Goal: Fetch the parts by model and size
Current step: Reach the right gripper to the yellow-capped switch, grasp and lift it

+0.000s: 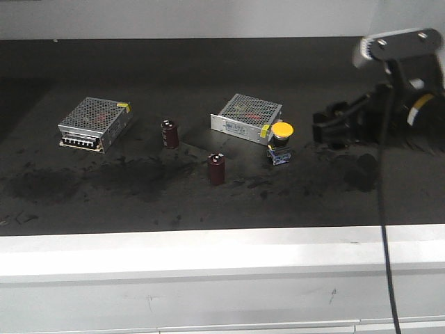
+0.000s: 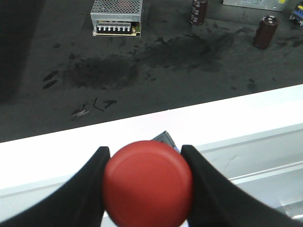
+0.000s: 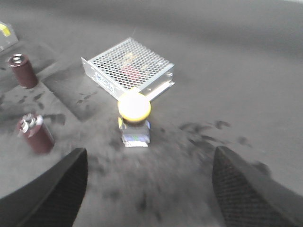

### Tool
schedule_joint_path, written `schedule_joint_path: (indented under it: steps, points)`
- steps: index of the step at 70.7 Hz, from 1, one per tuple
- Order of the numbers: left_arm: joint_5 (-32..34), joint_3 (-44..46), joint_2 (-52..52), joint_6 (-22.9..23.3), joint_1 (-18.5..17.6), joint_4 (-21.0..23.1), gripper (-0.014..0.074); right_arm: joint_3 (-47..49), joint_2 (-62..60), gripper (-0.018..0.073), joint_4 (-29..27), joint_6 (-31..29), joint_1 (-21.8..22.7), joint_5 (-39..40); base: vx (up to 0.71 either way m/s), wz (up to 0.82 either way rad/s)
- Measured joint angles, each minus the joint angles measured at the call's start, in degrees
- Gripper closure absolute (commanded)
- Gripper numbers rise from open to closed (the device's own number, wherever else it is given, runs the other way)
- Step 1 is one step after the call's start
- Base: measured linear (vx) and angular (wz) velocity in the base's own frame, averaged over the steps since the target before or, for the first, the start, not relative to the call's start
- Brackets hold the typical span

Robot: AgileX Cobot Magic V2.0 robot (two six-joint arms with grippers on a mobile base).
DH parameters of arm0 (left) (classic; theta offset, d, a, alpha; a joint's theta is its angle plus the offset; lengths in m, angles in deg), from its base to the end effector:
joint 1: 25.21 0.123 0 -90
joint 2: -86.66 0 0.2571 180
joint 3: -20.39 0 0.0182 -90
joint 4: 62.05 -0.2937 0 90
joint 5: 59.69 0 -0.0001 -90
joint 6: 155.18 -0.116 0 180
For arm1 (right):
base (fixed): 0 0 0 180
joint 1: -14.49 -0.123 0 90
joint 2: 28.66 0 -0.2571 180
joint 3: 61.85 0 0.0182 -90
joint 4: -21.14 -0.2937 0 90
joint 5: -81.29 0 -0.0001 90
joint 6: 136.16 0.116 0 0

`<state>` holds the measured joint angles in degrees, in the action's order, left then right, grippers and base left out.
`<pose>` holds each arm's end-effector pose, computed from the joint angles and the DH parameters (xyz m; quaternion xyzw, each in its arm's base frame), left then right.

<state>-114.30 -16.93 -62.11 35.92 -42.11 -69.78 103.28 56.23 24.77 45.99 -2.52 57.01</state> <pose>0.1411 -0.0296 0.3179 0.0526 0.8759 -0.0500 0.4769 0.3506 0.1041 0.2823 -0.1334 0.8728 0.0533 0.4666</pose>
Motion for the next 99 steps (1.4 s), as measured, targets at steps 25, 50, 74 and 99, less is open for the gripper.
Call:
schedule_joint_path:
  steps: [25, 50, 74, 99]
  points:
    - [0.00, 0.00, 0.00, 0.00, 0.00, 0.00, 0.0596, 23.31, 19.55, 0.0008, -2.64, -0.13, -0.01, -12.31, 0.00, 0.00]
    - [0.00, 0.00, 0.00, 0.00, 0.00, 0.00, 0.0596, 33.88, 31.49, 0.0008, -3.63, -0.43, -0.01, -18.28, 0.00, 0.00]
    - [0.00, 0.00, 0.00, 0.00, 0.00, 0.00, 0.0595, 34.28, 35.77, 0.0013, -4.00, -1.18, -0.01, -19.75, 0.00, 0.00]
    - [0.00, 0.00, 0.00, 0.00, 0.00, 0.00, 0.0595, 34.37, 37.00, 0.0314, -4.33, -1.70, -0.01, -20.53, 0.00, 0.00]
